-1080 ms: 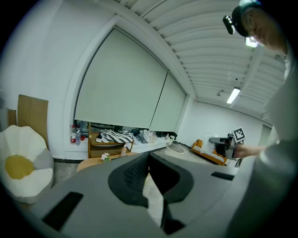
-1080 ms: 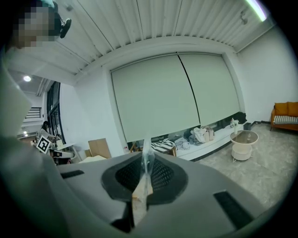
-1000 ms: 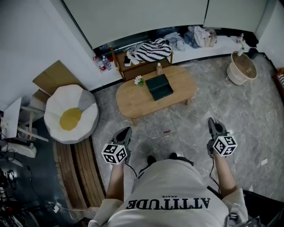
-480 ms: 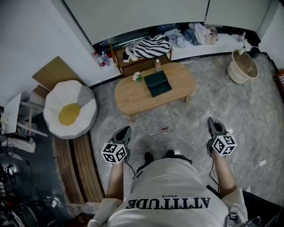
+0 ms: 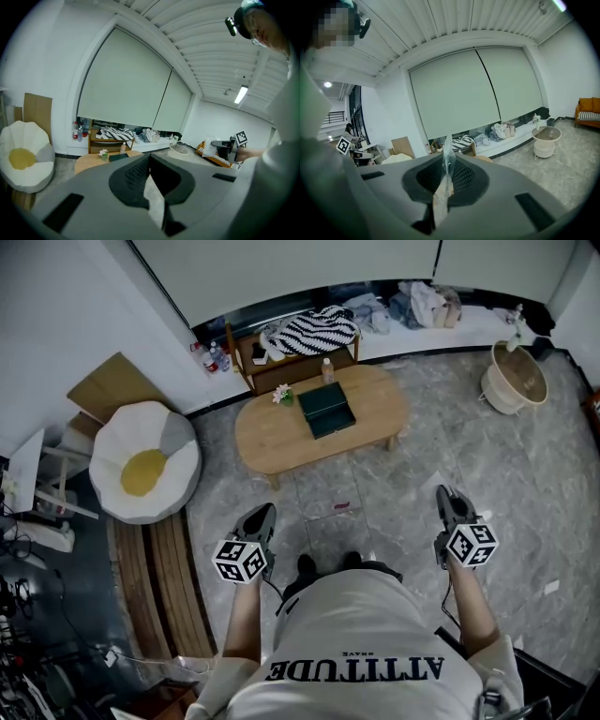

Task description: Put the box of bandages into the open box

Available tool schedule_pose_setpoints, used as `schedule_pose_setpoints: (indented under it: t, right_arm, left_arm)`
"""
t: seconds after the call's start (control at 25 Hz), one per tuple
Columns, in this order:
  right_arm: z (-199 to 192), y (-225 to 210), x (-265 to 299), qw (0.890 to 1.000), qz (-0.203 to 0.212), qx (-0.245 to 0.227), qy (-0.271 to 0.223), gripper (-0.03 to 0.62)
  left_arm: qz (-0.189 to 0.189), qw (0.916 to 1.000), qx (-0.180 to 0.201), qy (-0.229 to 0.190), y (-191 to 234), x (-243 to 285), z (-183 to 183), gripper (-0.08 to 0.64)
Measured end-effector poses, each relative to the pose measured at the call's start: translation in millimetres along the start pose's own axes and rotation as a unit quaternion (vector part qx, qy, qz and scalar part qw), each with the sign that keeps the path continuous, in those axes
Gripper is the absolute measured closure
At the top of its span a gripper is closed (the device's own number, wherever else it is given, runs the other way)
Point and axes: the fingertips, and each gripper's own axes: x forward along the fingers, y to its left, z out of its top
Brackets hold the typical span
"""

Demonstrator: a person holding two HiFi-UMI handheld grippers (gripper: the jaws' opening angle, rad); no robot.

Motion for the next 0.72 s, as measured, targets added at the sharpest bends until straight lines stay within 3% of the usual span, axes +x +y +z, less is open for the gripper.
schedule_pose_setpoints:
  t: [0.72]
  right_arm:
    - [-6.7, -24.5, 16.1, 0.999, 0.036, -0.004, 0.011, 0.565]
  left_arm:
    - [0.014, 0.9999, -0.001, 0.003, -33.5, 20.9, -14.2, 0.538]
